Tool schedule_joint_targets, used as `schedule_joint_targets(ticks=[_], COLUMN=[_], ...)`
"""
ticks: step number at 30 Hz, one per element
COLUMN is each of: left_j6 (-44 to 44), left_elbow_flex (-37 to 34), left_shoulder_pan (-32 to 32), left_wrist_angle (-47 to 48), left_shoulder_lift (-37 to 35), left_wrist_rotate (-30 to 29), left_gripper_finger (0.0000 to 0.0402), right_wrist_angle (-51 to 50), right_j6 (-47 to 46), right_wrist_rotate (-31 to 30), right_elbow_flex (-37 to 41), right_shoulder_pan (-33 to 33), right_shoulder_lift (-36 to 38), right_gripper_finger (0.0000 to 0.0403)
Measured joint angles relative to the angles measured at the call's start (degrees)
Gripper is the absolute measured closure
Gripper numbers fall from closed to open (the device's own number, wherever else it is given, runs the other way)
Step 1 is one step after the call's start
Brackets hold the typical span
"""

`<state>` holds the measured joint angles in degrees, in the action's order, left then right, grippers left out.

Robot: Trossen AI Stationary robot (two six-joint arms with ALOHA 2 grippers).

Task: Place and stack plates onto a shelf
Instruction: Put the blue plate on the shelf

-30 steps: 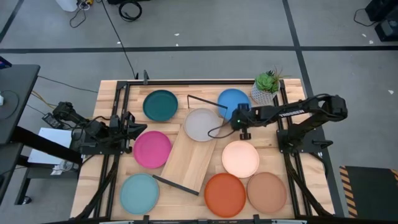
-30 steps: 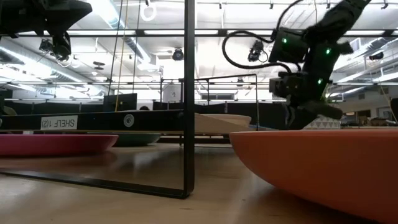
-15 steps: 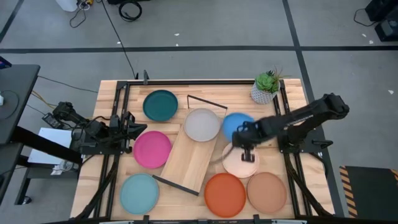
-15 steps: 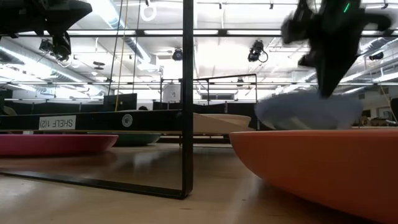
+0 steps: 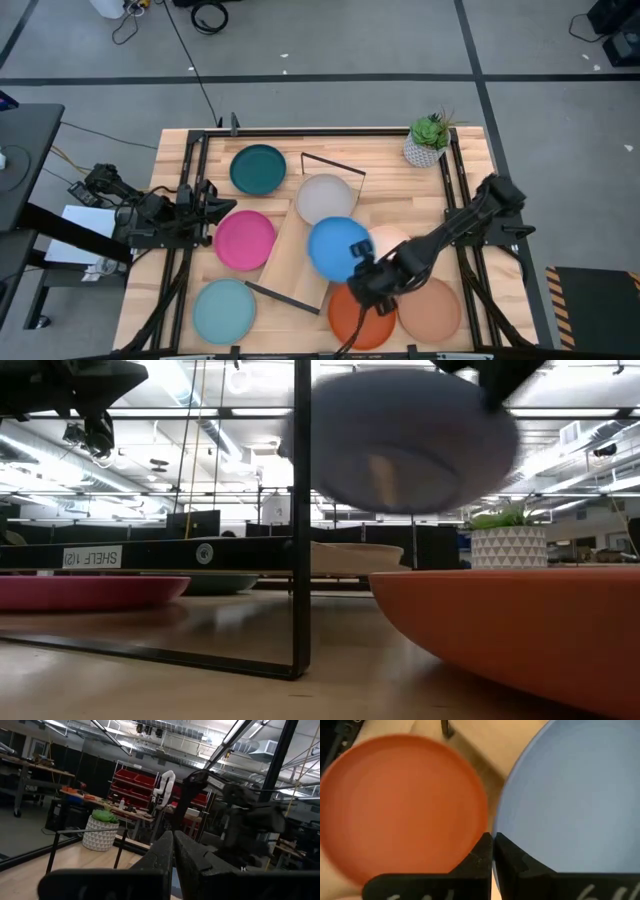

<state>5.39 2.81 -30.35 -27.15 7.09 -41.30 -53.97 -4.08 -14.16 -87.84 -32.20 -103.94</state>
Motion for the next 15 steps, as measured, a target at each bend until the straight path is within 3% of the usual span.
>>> schedule_joint_targets(ticks=[6,15], left_j6=[0.02,2.95], left_elbow_flex=[0.0,0.0], left_shoulder_pan=[0.0,0.0], left_wrist_angle=[0.0,-0.01], left_shoulder_lift=[0.01,0.01], left_wrist_rotate=[0.0,0.0], left_gripper_finger=[0.0379,0.0379], right_wrist_angle=[0.33,6.24], right_j6=[15.43,27.51], right_wrist_rotate=[-1.14,2.29], right_elbow_flex=[-9.47,-10.48], right_shoulder_pan=[1.21,5.4], right_shoulder_lift=[-7.38,-13.47], right_gripper_finger=[0.0392,0.0388])
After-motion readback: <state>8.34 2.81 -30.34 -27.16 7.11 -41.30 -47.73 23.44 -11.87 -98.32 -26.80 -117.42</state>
